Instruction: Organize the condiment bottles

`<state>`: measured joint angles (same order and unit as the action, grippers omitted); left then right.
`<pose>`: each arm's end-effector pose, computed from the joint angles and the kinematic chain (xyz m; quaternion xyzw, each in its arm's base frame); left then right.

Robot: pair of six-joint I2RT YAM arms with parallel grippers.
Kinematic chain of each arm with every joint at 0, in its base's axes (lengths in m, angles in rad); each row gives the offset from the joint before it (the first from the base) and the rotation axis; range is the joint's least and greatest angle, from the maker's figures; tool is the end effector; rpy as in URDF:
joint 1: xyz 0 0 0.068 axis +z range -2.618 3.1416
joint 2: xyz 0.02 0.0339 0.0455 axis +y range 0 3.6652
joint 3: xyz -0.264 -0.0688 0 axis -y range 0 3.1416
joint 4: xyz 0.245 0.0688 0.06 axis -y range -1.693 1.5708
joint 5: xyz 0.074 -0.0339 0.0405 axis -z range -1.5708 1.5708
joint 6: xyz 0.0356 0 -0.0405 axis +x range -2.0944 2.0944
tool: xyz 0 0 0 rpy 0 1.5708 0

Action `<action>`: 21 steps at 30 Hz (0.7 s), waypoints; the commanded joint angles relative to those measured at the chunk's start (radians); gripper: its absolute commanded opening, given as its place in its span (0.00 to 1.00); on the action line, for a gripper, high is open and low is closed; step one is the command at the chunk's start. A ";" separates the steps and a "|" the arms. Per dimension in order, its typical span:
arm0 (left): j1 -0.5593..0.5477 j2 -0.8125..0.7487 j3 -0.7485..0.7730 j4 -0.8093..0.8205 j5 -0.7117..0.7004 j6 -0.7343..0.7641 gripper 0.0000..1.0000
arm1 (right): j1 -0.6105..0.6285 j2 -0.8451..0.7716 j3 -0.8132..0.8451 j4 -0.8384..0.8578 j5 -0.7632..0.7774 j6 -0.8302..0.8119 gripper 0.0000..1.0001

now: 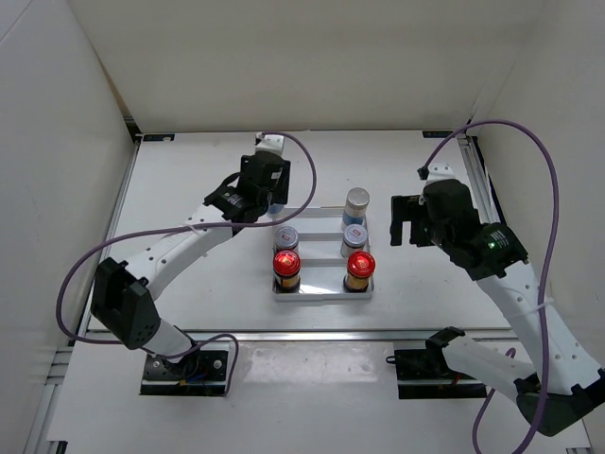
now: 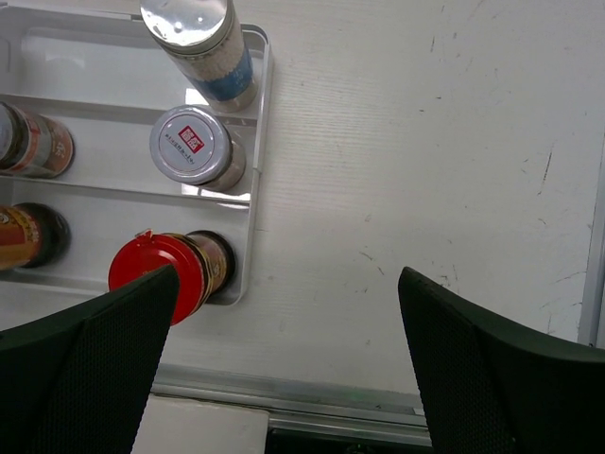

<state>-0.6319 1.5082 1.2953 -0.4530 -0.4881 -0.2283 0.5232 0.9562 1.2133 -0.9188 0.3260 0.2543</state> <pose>0.2830 -0.1865 0.3187 0.0714 0.8762 0.0206 0.4762 0.1568 0.0773 0.3833 -0.0482 0.8881 0.0293 0.4562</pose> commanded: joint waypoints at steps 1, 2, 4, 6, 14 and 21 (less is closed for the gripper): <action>-0.046 -0.088 0.084 0.108 -0.054 0.014 0.12 | -0.002 0.001 -0.001 0.015 -0.022 -0.003 1.00; -0.046 -0.073 0.084 0.118 -0.040 0.014 0.12 | -0.002 0.001 -0.001 0.015 -0.031 -0.003 1.00; -0.057 -0.046 0.084 0.119 -0.026 0.014 0.12 | -0.002 0.010 -0.001 0.015 -0.031 -0.003 1.00; -0.066 0.000 0.096 0.119 -0.017 0.014 0.12 | -0.002 0.010 -0.001 0.015 -0.031 -0.003 1.00; -0.066 0.125 0.096 0.128 -0.006 -0.008 0.11 | -0.002 -0.010 0.008 -0.015 -0.031 -0.003 1.00; -0.066 0.168 0.087 0.128 -0.006 -0.026 0.19 | -0.002 -0.019 -0.001 -0.015 -0.021 -0.003 1.00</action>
<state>-0.7013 1.6684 1.3586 -0.3363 -0.4934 -0.2348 0.5232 0.9550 1.2133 -0.9375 0.3042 0.2543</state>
